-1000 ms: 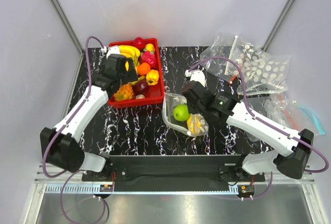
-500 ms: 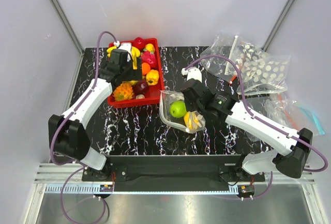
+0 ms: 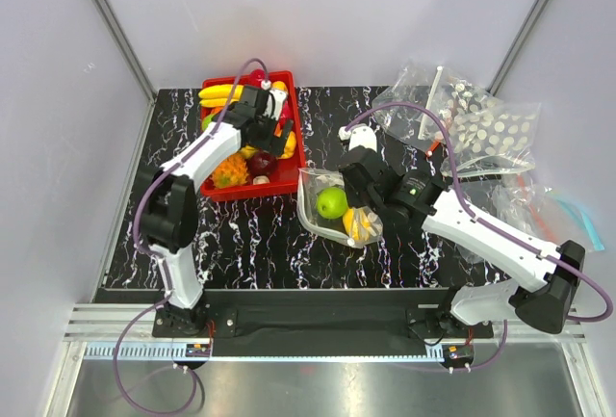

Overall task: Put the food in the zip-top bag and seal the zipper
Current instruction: Pick up the fake fruit from the bin, then place the fake fruit in the bin.

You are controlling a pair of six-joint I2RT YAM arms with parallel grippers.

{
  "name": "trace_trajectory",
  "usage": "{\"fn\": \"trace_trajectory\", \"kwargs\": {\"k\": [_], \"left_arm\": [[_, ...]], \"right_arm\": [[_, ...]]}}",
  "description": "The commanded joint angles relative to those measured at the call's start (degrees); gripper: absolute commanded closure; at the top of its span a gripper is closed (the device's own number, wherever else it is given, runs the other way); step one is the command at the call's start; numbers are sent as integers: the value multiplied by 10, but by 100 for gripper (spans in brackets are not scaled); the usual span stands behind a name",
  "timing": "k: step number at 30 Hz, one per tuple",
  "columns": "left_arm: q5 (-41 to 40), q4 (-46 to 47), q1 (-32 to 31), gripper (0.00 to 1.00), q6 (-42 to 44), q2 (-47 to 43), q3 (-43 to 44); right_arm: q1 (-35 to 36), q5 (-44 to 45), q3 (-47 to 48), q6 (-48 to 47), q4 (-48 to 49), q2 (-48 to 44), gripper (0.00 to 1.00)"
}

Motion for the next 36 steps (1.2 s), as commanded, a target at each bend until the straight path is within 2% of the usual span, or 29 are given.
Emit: {"fn": "trace_trajectory", "kwargs": {"k": [1,7,10,14,15,16,17,22,24,27,30,34,36], "left_arm": [[-13,-45,-4,1,26,48,51],[-13,-84,-3,1,7,106,88],[-13,-105,-4,6,-1,134,110],[-7,-124,-4,25,-6,157,131],[-5,-126,-3,32,-10,157,132],[-5,-125,-4,47,-12,152,131],[-5,-120,-2,49,-14,146,126],[6,-62,-4,52,-68,38,71],[14,2,-3,50,-99,-34,6],[28,38,-4,45,-111,-85,-31],[20,6,-4,45,-100,-68,-2],[67,-53,-4,46,-75,-13,46],[57,-66,-10,44,-73,11,55]], "right_arm": [[-4,0,12,-8,10,-23,100],[-4,2,5,-5,9,-34,100],[-4,2,1,-1,9,-39,100],[-4,1,-4,3,9,-43,100],[-4,1,-4,4,8,-44,100],[-4,3,-4,4,7,-43,100],[-4,3,-4,4,6,-43,100],[-4,8,0,4,3,-37,100],[-5,13,2,5,2,-32,100],[-5,18,9,8,-2,-26,100],[-5,18,8,10,-3,-27,100],[-5,18,6,13,-4,-31,100],[-5,18,6,13,-3,-31,100]]}}
